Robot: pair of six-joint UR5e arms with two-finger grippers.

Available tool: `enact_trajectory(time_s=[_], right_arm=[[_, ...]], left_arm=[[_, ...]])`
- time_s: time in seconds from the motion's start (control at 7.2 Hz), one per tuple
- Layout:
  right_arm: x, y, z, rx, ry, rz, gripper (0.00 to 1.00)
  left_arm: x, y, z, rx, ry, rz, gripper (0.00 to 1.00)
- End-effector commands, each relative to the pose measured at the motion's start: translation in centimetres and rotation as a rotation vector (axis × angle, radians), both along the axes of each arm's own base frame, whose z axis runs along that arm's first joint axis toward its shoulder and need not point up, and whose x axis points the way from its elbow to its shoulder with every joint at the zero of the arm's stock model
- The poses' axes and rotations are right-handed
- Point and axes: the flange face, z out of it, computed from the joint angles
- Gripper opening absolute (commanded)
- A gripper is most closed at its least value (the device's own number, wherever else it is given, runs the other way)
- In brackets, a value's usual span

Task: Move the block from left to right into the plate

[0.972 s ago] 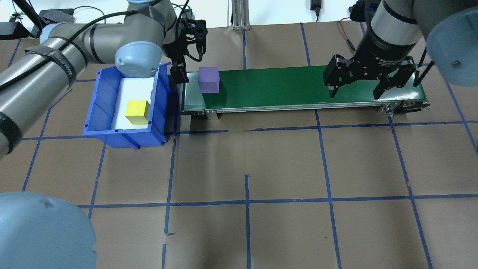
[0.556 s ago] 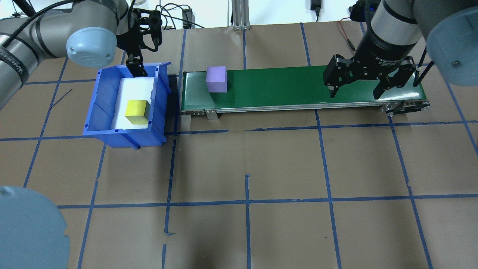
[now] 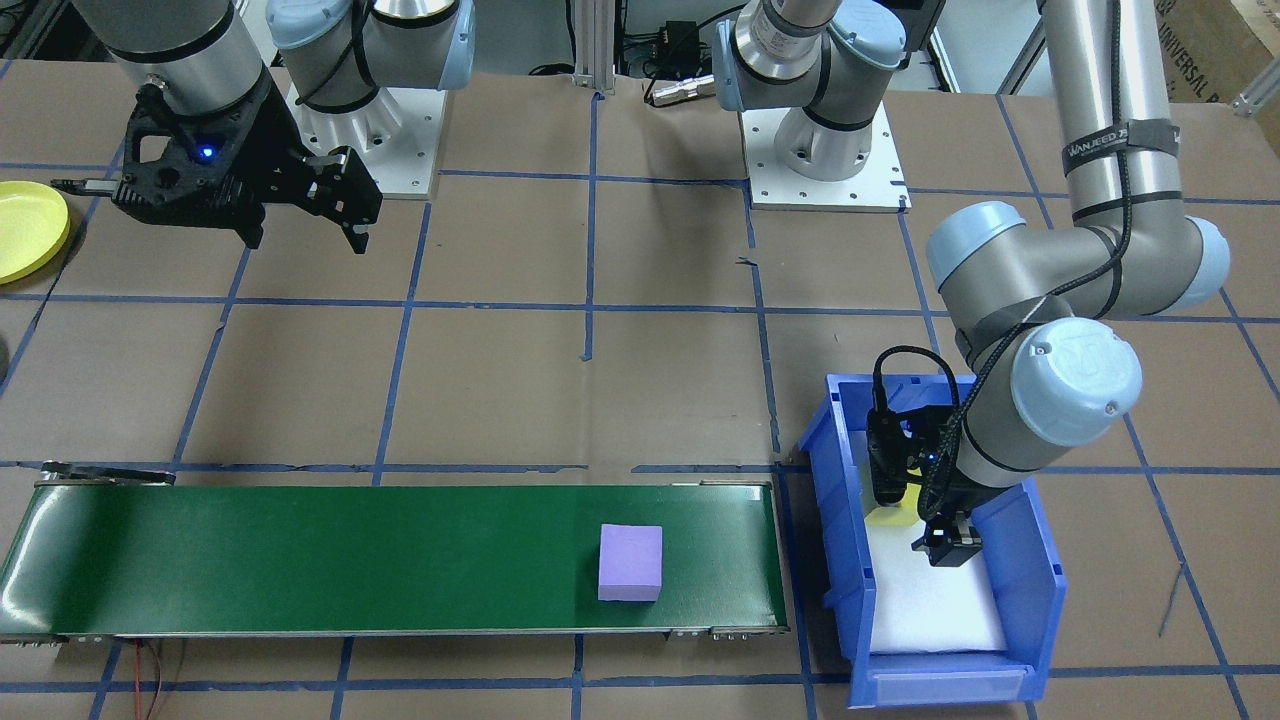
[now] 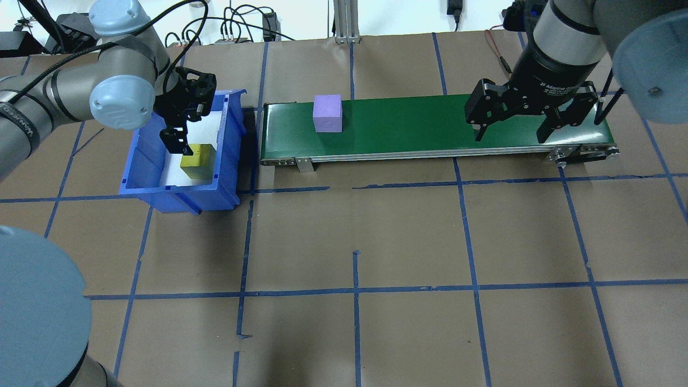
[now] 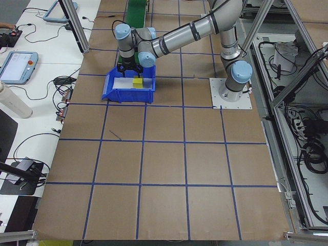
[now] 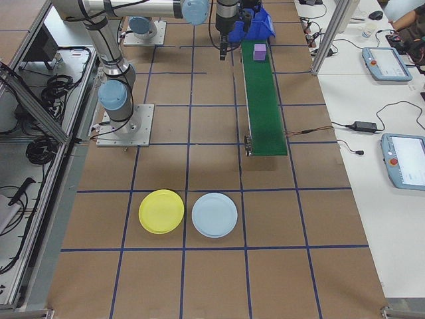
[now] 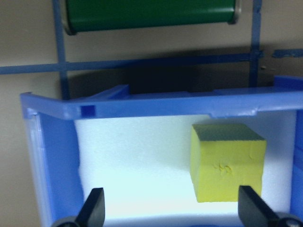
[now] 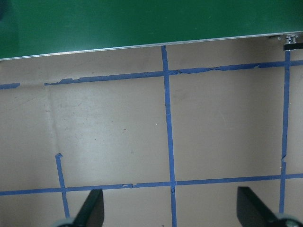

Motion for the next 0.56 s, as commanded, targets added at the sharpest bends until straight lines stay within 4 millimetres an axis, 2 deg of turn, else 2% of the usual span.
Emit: enact_trajectory(time_s=[0.0, 0.14, 0.28, 0.42], right_arm=[[0.0, -1.9, -1.8, -0.005, -0.008, 0.025, 1.0], [0.7, -5.0, -4.2, -0.04, -0.083, 0.038, 1.0], [1.1, -7.9, -6.8, -0.074, -0.133, 0.04, 1.0], [1.2, -9.9, -9.0, -0.096, -0.139, 0.043, 1.0]], left_arm=[[0.3, 0.6, -2.6, 0.05, 0.018, 0.005, 1.0], [0.1, 1.5, -4.7, 0.086, 0.023, 0.004, 1.0], [0.0, 2.1, -6.0, 0.106, 0.027, 0.003, 1.0], [-0.1, 1.7, -5.8, 0.08, 0.039, 0.004, 1.0]])
